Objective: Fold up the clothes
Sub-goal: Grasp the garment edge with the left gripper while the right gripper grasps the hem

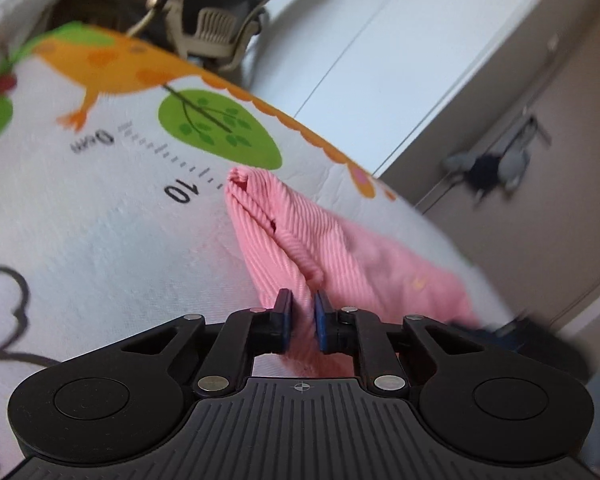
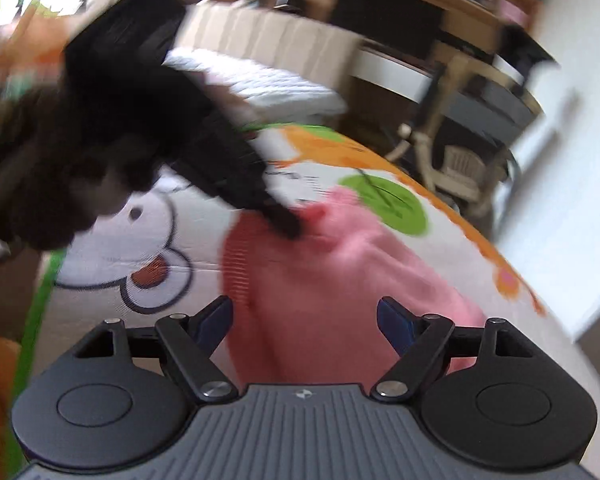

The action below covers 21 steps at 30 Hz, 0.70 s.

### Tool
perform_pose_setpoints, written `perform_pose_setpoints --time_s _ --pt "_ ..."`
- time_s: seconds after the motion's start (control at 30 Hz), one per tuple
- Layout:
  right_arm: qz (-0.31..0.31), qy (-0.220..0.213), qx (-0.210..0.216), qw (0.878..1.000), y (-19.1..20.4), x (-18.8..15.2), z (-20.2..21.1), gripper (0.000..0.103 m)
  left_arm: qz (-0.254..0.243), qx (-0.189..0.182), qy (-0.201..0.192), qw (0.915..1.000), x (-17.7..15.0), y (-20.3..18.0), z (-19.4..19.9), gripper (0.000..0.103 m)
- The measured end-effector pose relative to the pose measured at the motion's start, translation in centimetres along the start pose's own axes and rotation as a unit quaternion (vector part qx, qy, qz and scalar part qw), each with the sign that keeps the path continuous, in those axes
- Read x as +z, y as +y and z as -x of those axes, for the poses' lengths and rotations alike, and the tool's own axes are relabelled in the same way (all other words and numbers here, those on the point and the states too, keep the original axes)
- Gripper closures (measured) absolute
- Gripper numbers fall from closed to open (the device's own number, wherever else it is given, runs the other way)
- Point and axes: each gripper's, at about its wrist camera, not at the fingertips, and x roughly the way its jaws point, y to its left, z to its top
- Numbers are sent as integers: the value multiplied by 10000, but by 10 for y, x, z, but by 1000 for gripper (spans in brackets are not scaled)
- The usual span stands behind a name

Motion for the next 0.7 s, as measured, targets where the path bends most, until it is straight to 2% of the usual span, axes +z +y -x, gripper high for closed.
perform_pose_setpoints --time_s 0.1,0.13,0.17,0.2,0.23,0.27,0.3,0.33,0.37,0.4,0.5,0.57,0.63,0.7 --pt "641 73 -213 9977 29 10 -32 23 205 -270 42 9994 1 -1 0 89" --pt "784 49 -306 9964 33 11 -39 31 240 -349 53 9991 1 -2 0 89" --pt "780 34 -380 9962 32 12 -43 54 238 -391 -11 9990 2 -2 4 87" --pt "535 50 -378 9978 25 14 -44 63 231 -427 -84 9988 4 -2 8 84" --pt "123 41 -271 9995 12 15 -42 67 248 -449 -211 9985 7 -1 14 77" --pt "-388 20 -147 9991 -5 15 -38 72 307 -443 -339 9980 10 1 21 60" --pt "-898 8 -18 9960 -21 14 -34 74 371 -434 -466 9973 14 4 27 47" --pt "-1402 36 148 9900 -38 12 -31 74 445 -419 -569 9965 18 8 32 26" --pt "-1885 94 375 9813 -52 8 -30 74 529 -431 -618 9958 21 13 33 17" --pt "-2291 139 542 9718 -64 3 -30 74 656 -465 -550 9952 22 17 30 16" --pt "-2958 192 771 9519 -80 -12 -29 74 1012 -549 -147 9932 19 28 10 11" --pt "-2781 141 671 9581 -73 -10 -29 74 1057 -494 122 9931 12 29 -7 11" --pt "-2366 75 468 9705 -58 -6 -27 74 1068 -473 300 9927 7 26 -24 12" --pt "-1603 -9 138 9870 -38 0 -20 66 1052 -453 406 9926 4 21 -37 22"
